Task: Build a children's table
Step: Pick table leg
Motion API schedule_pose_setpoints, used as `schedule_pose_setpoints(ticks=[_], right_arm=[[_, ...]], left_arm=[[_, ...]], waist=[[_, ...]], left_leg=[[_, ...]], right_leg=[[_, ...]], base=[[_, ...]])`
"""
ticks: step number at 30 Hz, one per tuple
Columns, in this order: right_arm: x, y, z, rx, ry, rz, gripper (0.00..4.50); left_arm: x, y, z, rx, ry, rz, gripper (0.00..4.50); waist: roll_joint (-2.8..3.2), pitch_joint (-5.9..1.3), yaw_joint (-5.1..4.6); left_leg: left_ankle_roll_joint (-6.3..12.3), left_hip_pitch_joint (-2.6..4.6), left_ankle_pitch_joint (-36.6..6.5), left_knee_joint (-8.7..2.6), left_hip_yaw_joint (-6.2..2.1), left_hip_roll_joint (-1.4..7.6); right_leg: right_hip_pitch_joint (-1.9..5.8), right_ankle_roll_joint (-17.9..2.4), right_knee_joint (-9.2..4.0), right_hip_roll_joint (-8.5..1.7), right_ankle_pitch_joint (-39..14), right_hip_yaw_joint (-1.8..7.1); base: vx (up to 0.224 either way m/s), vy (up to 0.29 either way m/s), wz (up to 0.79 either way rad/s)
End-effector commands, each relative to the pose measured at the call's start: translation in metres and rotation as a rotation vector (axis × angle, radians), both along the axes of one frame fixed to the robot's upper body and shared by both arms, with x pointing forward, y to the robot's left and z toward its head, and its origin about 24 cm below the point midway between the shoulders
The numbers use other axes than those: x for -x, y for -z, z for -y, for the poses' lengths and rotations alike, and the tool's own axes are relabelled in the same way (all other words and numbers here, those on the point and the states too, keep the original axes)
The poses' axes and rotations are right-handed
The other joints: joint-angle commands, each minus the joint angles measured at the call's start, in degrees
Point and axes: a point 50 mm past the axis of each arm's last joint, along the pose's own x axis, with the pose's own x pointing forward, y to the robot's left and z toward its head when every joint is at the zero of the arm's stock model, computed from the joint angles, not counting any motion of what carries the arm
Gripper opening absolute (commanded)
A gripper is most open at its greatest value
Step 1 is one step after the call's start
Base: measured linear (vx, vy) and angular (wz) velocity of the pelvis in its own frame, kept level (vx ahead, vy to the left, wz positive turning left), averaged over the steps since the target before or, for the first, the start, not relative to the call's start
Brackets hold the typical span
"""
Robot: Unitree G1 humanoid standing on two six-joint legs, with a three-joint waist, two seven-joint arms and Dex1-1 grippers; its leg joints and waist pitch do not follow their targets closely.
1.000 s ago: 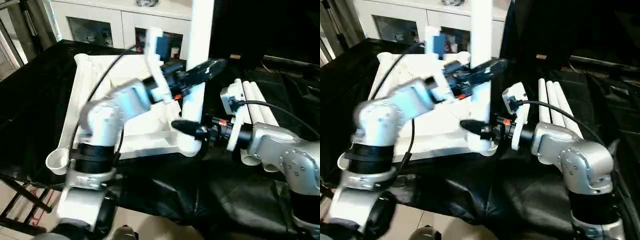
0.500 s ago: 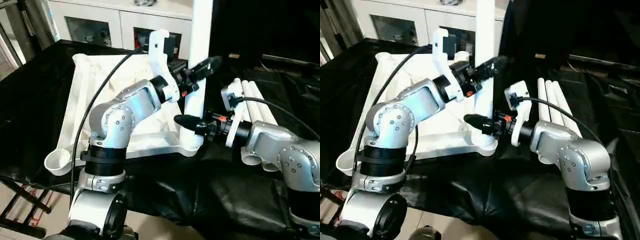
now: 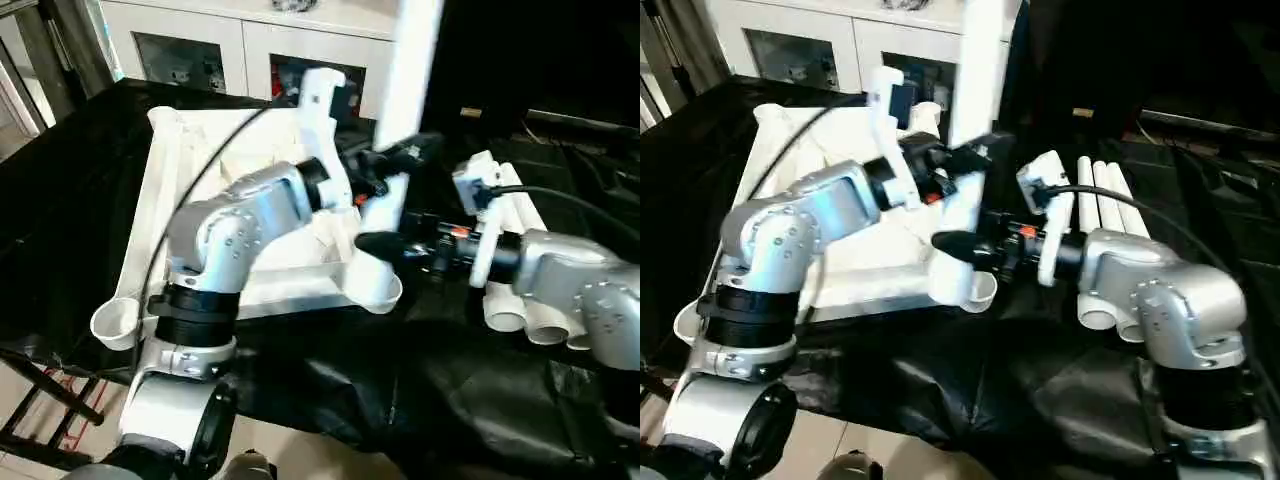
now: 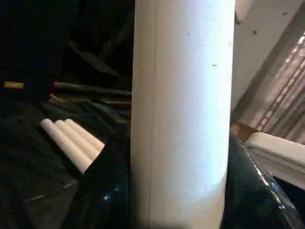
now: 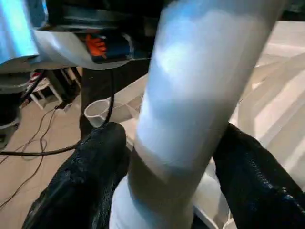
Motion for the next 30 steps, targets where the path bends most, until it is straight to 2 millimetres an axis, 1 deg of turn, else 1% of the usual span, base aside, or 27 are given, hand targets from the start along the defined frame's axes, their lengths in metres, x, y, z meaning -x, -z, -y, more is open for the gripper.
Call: schedule_pose_setpoints(ticks=[1, 3, 5, 6, 10, 11, 12, 15, 21, 23, 25, 26, 27, 28, 30], right_arm=[[0.001, -0.008, -0.001, -0.002, -0.034, 0.031, 3.11], [0.001, -0.007, -0.001, -0.001, -0.04, 0.029, 3.11], [0.002, -0.001, -0.004, 0.004, -0.055, 0.006, 3.11], [0.002, 0.0, -0.005, 0.0, -0.057, 0.002, 3.11], [0.001, 0.001, -0.006, -0.011, -0.054, -0.006, 3.11], [0.001, 0.001, -0.006, -0.013, -0.052, -0.007, 3.11], [0.001, 0.001, -0.006, -0.016, -0.05, -0.008, 3.11], [0.0, 0.002, -0.006, -0.02, -0.045, -0.012, 3.11], [0.0, 0.005, -0.004, -0.014, -0.031, -0.019, 3.11], [0.0, 0.005, -0.004, -0.013, -0.028, -0.021, 2.83], [0.0, 0.005, -0.004, -0.014, -0.028, -0.021, 2.73], [0.0, 0.005, -0.004, -0.014, -0.028, -0.021, 2.5], [0.0, 0.005, -0.004, -0.014, -0.028, -0.021, 2.5], [0.0, 0.005, -0.004, -0.014, -0.028, -0.021, 2.33], [0.0, 0.005, -0.004, -0.015, -0.027, -0.022, 2.2]], left_arm=[[0.004, -0.009, 0.005, 0.03, 0.036, 0.021, 1.86], [0.004, -0.009, 0.005, 0.039, 0.039, 0.019, 1.86], [0.008, -0.013, 0.007, 0.067, 0.078, 0.024, 1.86], [0.009, -0.014, 0.007, 0.069, 0.084, 0.027, 1.86], [0.01, -0.014, 0.007, 0.075, 0.095, 0.029, 1.86], [0.01, -0.014, 0.007, 0.076, 0.096, 0.029, 1.86], [0.01, -0.015, 0.007, 0.076, 0.098, 0.03, 1.86], [0.01, -0.015, 0.006, 0.078, 0.102, 0.03, 1.86], [0.01, -0.016, 0.005, 0.078, 0.11, 0.032, 1.86], [0.01, -0.016, 0.005, 0.078, 0.114, 0.033, 1.86], [0.01, -0.016, 0.005, 0.078, 0.115, 0.034, 1.86], [0.01, -0.016, 0.005, 0.08, 0.118, 0.035, 1.86], [0.01, -0.016, 0.005, 0.081, 0.119, 0.035, 1.86], [0.01, -0.017, 0.006, 0.081, 0.121, 0.036, 1.86], [0.011, -0.017, 0.006, 0.082, 0.124, 0.036, 1.86]], waist=[[-0.47, -4.7, 0.03], [-0.44, -4.72, 0.08], [-0.4, -4.69, 0.07], [-0.37, -4.68, 0.06], [-0.33, -4.73, 0.06], [-0.32, -4.71, 0.07], [-0.17, -4.69, 0.07], [-0.18, -4.7, 0.07], [-0.18, -4.78, 0.09], [-0.08, -4.73, 0.09], [-0.13, -4.73, 0.08], [-0.13, -4.73, 0.08], [-0.15, -4.71, 0.09], [-0.1, -4.73, 0.13], [-0.08, -4.75, 0.12]], left_leg=[[-0.01, 0.21, -6.48, -3.38, -0.65, 2.68], [0.05, 0.2, -6.4, -3.31, -0.64, 2.69], [0.3, 0.25, -6.36, -3.29, -0.62, 2.7], [0.27, 0.26, -6.55, -3.32, -0.63, 2.69], [0.27, 0.24, -6.45, -3.33, -0.69, 2.79], [0.24, 0.28, -6.54, -3.34, -0.67, 2.78], [0.18, 0.28, -6.76, -3.35, -0.69, 2.77], [0.02, 0.32, -6.96, -3.39, -0.71, 2.79], [-0.01, 0.28, -6.43, -3.33, -0.7, 2.74], [-0.02, 0.3, -6.9, -3.37, -0.72, 2.75], [-0.05, 0.3, -6.97, -3.36, -0.71, 2.73], [-0.04, 0.25, -6.95, -3.36, -0.72, 2.71], [-0.06, 0.28, -7.02, -3.36, -0.7, 2.71], [-0.09, 0.3, -6.99, -3.36, -0.71, 2.72], [-0.12, 0.31, -6.85, -3.39, -0.75, 2.76]], right_leg=[[3.64, -6.48, -4.78, -5.17, -11.98, 3.05], [3.64, -6.72, -4.75, -5.23, -12.07, 3.06], [3.53, -6.91, -4.8, -5.16, -12.17, 3.04], [3.54, -6.91, -4.86, -5.19, -12.71, 3.02], [3.51, -7.15, -4.73, -5.17, -12.2, 3.02], [3.47, -7.17, -4.74, -5.15, -12.09, 3.03], [3.48, -7.08, -4.79, -5.19, -12.42, 3.04], [3.49, -6.79, -4.84, -5.15, -12.65, 3.04], [3.55, -6.99, -4.68, -5.12, -11.13, 3.06], [3.54, -6.86, -4.79, -5.14, -12.08, 3.01], [3.54, -6.63, -4.84, -5.13, -12.46, 3.02], [3.57, -6.45, -4.87, -5.12, -12.68, 3.01], [3.53, -6.37, -4.9, -5.12, -12.86, 3.01], [3.51, -6.2, -4.92, -5.12, -13.12, 3.02], [3.49, -6.26, -4.87, -5.12, -12.86, 3.01]], base=[[0.0, 0.0, 0.0], [0.0, 0.0, 0.0], [0.0, 0.0, 0.0], [0.0, 0.0, 0.0], [0.0, 0.0, 0.0], [0.0, 0.0, 0.0], [0.0, 0.0, 0.0], [0.0, 0.0, 0.0], [0.0, 0.0, 0.0], [0.0, 0.0, 0.0], [0.0, 0.0, 0.0], [0.0, 0.0, 0.0], [0.0, 0.0, 0.0], [0.0, 0.0, 0.0], [0.0, 0.0, 0.0]])
